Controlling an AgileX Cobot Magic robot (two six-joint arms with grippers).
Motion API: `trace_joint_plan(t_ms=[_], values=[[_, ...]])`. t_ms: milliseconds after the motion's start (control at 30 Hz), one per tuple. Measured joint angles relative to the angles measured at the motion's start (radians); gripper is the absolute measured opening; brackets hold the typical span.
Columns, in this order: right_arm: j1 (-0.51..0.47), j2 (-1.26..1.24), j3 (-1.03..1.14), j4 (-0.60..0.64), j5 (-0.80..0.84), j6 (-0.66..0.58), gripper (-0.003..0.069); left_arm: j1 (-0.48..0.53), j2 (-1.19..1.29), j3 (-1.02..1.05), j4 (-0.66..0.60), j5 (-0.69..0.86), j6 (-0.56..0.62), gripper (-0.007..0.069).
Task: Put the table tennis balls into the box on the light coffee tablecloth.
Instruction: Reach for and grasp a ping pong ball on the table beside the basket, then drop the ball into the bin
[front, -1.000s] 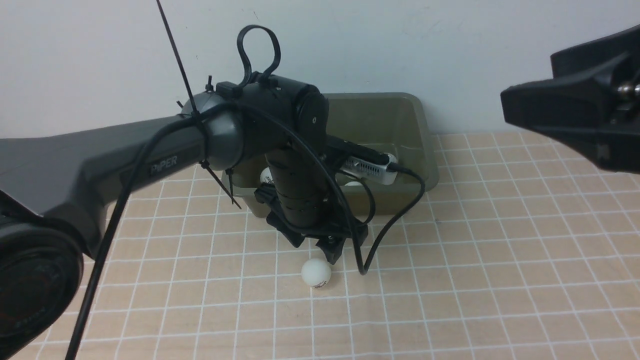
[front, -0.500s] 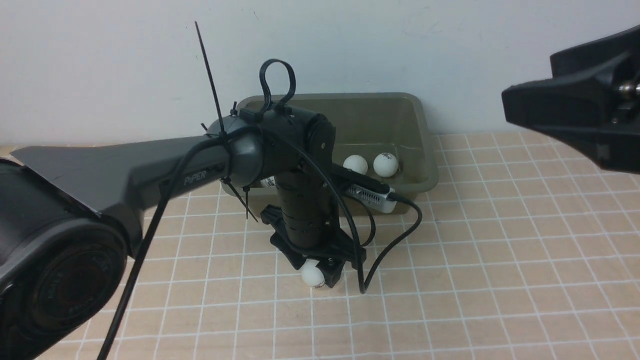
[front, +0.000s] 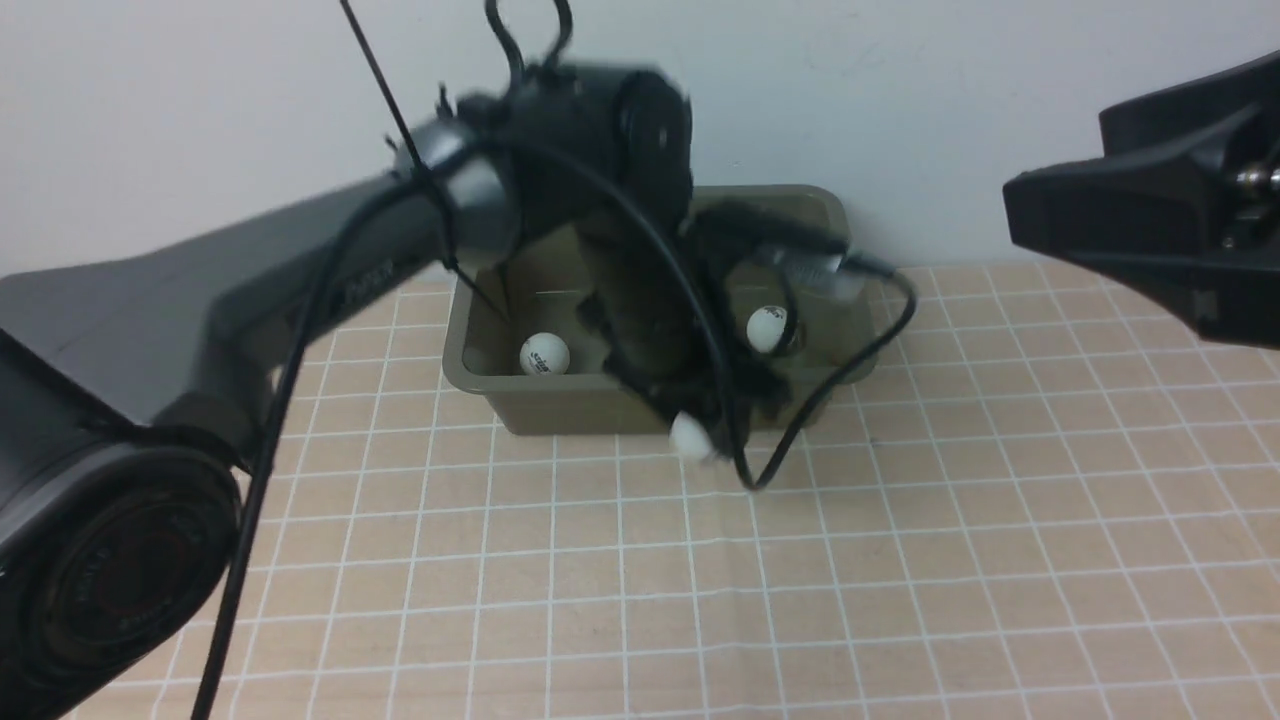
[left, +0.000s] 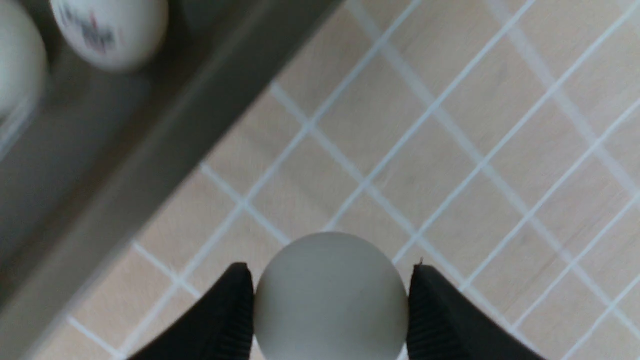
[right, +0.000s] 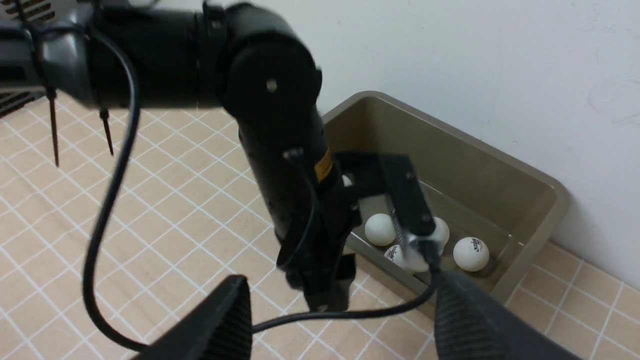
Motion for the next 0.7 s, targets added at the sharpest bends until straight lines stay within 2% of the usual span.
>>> trace_joint_plan(t_ms=[133,300,433,533,667,700], values=[[0.000,0.000,0.000,0.000,0.000,0.000,0.0450,0.032,-0.007,-0.095,0.017,-0.075,0.031,0.0316],[0.000,0.000,0.000,0.000,0.005,0.000,0.0450,0.117,0.023,-0.114,0.113,-0.199,0.029,0.0316],[0.000,0.000,0.000,0.000,0.005,0.000,0.0450,0.182,0.071,-0.114,0.151,-0.212,0.063,0.0316],[0.000,0.000,0.000,0.000,0.004,0.000,0.0450,0.194,0.082,-0.114,0.157,-0.212,0.066,0.0343],[0.000,0.000,0.000,0.000,-0.019,0.000,0.0450,0.193,0.039,-0.146,0.164,-0.193,0.071,0.0474],[0.000,0.000,0.000,-0.001,-0.030,0.000,0.0450,0.193,0.020,-0.166,0.168,-0.174,0.064,0.0484]])
